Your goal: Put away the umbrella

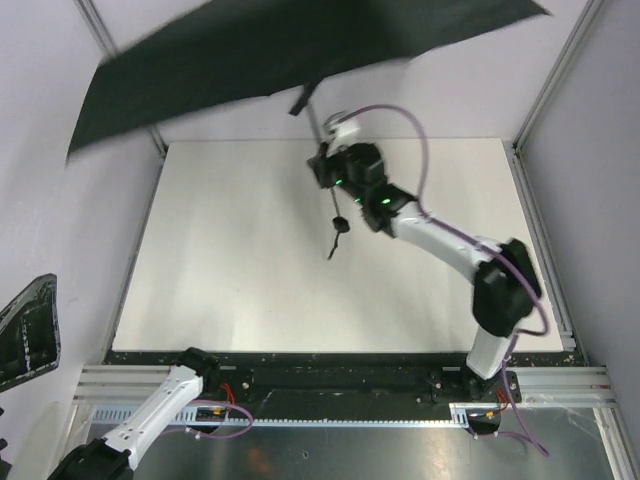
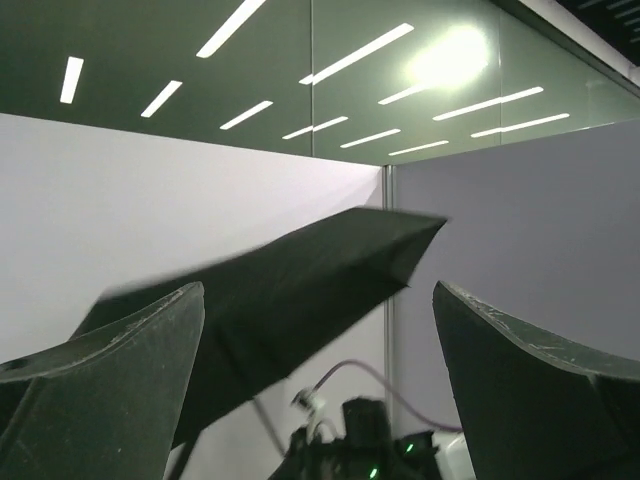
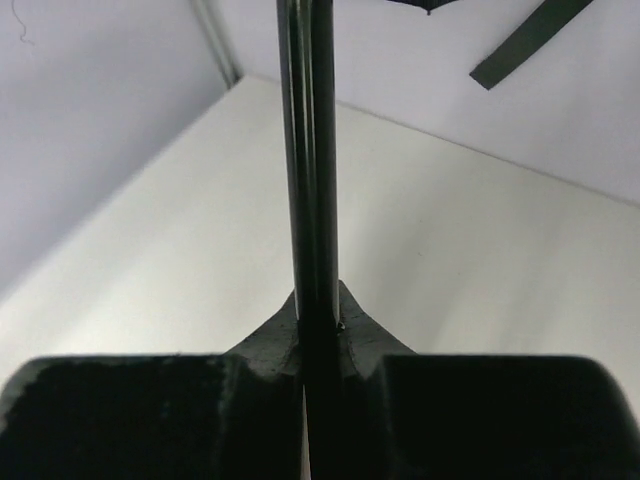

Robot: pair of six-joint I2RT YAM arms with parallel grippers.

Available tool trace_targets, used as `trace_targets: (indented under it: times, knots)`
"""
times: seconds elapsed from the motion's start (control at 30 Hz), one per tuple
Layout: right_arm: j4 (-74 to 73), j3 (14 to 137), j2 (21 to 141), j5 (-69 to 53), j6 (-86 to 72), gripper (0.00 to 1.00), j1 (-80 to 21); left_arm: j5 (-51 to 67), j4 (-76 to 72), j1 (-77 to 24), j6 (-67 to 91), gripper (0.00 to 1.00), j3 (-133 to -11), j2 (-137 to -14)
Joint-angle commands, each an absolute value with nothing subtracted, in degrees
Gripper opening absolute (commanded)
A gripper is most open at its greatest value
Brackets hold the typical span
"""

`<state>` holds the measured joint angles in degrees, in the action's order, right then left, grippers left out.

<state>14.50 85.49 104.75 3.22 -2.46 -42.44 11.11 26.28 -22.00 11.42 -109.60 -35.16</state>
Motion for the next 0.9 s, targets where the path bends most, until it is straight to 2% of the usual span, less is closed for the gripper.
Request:
trace_targets:
  times: [0.0, 0.13, 0.33, 0.57, 0.67, 0.77, 0.87]
  knots:
    - [6.59, 83.13, 89.63, 4.88, -31.82, 0.00, -32.46, 10.48, 26.61, -22.26, 13.16, 0.99, -107.79, -35.68]
    - [5.88, 75.92, 80.63, -1.89, -42.22, 0.00, -28.69, 9.99, 26.66, -22.26, 15.43, 0.99, -101.53, -33.38]
    - [8.35, 65.39, 70.29, -0.99, -46.56, 0.00, -28.65, 13.17, 26.73, -22.25, 23.51, 0.97, -82.91, -29.40]
    - [25.29, 48.01, 63.89, -3.89, -49.13, 0.00, -29.17, 32.86, 23.31, -22.72, 33.34, 0.90, -66.92, -41.00]
    - [32.55, 42.68, 62.74, -4.98, -49.34, 0.00, -30.09, 36.25, 13.71, -28.59, 37.41, 0.91, -59.91, -45.25]
    - [38.29, 38.94, 62.64, -6.04, -49.72, 0.00, -30.53, 31.01, 7.00, -37.82, 38.94, 0.98, -56.17, -49.34]
    - [41.92, 36.38, 62.15, -5.73, -50.38, 0.00, -31.37, 27.42, 2.05, -43.00, 40.31, 0.99, -53.37, -54.39]
